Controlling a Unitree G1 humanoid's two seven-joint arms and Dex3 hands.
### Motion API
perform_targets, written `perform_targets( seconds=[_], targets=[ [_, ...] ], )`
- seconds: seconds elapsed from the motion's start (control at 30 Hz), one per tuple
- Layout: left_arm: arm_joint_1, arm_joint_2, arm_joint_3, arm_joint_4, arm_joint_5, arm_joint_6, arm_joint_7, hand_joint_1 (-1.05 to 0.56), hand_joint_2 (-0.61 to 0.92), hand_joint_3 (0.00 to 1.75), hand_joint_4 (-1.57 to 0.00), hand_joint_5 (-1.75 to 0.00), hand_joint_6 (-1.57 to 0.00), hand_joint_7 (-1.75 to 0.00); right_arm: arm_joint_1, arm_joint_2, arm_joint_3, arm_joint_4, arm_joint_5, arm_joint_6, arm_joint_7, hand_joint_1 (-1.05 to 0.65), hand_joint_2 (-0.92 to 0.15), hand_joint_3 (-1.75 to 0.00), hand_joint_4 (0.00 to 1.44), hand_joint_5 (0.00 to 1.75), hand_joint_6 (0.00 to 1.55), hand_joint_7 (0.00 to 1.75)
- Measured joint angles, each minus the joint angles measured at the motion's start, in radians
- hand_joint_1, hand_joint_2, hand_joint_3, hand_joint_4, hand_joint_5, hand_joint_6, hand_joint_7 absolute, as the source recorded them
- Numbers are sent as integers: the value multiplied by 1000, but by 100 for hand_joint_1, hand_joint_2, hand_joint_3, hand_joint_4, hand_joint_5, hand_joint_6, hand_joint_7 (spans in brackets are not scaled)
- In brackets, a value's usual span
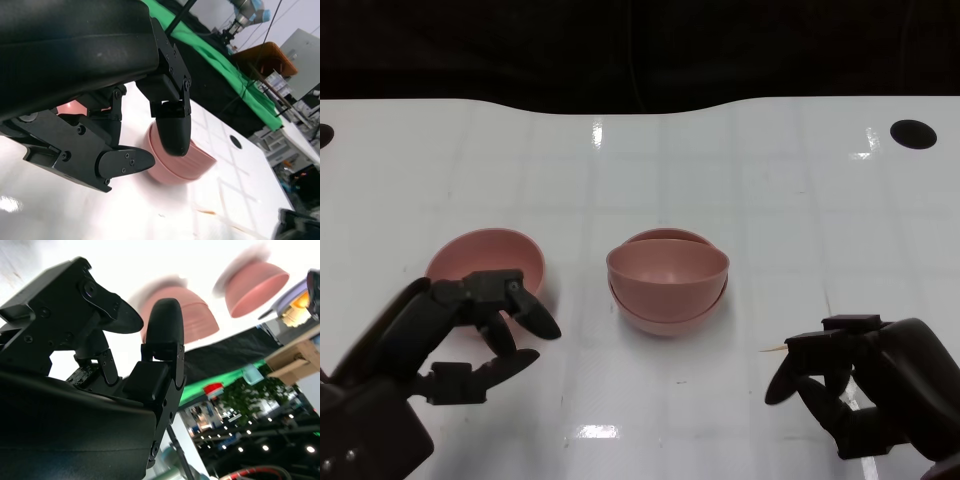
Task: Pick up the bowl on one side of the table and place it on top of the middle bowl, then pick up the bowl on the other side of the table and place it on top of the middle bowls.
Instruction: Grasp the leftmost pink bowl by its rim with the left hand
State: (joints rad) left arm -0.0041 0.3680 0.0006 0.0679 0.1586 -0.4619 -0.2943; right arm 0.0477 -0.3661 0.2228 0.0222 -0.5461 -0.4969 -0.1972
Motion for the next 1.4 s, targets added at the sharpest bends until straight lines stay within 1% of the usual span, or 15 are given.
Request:
perform_targets(
  seconds=[0.03,0.1,0.13,0.17,0.23,0.27,0.33,0.47,0.6,0.7,0.97,1.1,1.17,1.3,1.4],
  targets=[
    [0,4,3,-6,12,0,6,-18,91,19,-61,-98,-70,-35,0,4,-3,1,0,2,1,-7,-15,-158,97,175,89,145],
    [0,9,7,-23,35,7,17,-24,92,13,-60,-87,-72,-22,0,11,-6,3,-1,4,1,-7,-14,-159,98,175,88,148],
    [0,11,8,-32,41,9,23,-25,92,12,-60,-85,-73,-19,0,12,-6,5,-3,4,1,-7,-14,-159,98,175,87,149],
    [0,14,11,-47,59,16,32,-32,92,9,-61,-83,-73,-16,0,12,-7,7,-7,4,1,-7,-13,-159,99,175,87,150],
    [0,18,15,-76,100,36,54,-36,92,7,-62,-81,-74,-13,0,13,-8,12,-13,4,0,-8,-13,-160,99,175,87,151],
    [0,20,17,-91,127,46,66,-41,92,6,-59,-79,-71,-10,0,13,-8,15,-15,4,0,-8,-12,-160,100,175,87,152],
    [0,29,17,-124,188,63,82,-44,92,5,-55,-76,-68,-8,0,13,-9,18,-17,4,0,-8,-10,-161,100,175,86,155],
    [-1,60,15,-184,305,113,94,-50,92,2,-48,-63,-60,-1,0,15,-11,29,-18,5,0,-8,-9,-162,100,175,84,156],
    [-16,88,-2,-213,413,188,94,-55,92,0,-58,-36,-55,0,0,21,-11,33,-35,15,0,-9,-11,-162,99,175,83,155],
    [-38,107,-28,-220,505,248,94,-57,90,0,-60,-27,-57,0,0,26,-12,33,-38,21,0,-9,-12,-160,99,175,84,155],
    [-94,113,-113,-202,650,350,93,-59,87,0,-57,-18,-54,0,-3,33,-13,34,-52,33,1,-9,-15,-156,98,175,83,157],
    [-125,117,-161,-198,714,425,36,-61,90,1,-52,-14,-47,0,-2,33,-14,31,-52,44,10,-9,-16,-155,98,175,83,156],
    [-140,119,-189,-192,753,459,14,-61,90,1,-54,-14,-47,-1,-2,33,-15,28,-52,46,11,-9,-16,-155,98,175,83,156],
    [-164,120,-240,-146,792,468,10,-61,90,0,-63,-15,-49,-1,1,34,-15,15,-52,52,13,-9,-16,-155,98,175,83,155],
    [-193,121,-275,-94,824,476,9,-63,91,1,-63,-14,-49,-1,3,34,-15,7,-53,55,18,-9,-15,-154,98,175,83,154]
  ],
)
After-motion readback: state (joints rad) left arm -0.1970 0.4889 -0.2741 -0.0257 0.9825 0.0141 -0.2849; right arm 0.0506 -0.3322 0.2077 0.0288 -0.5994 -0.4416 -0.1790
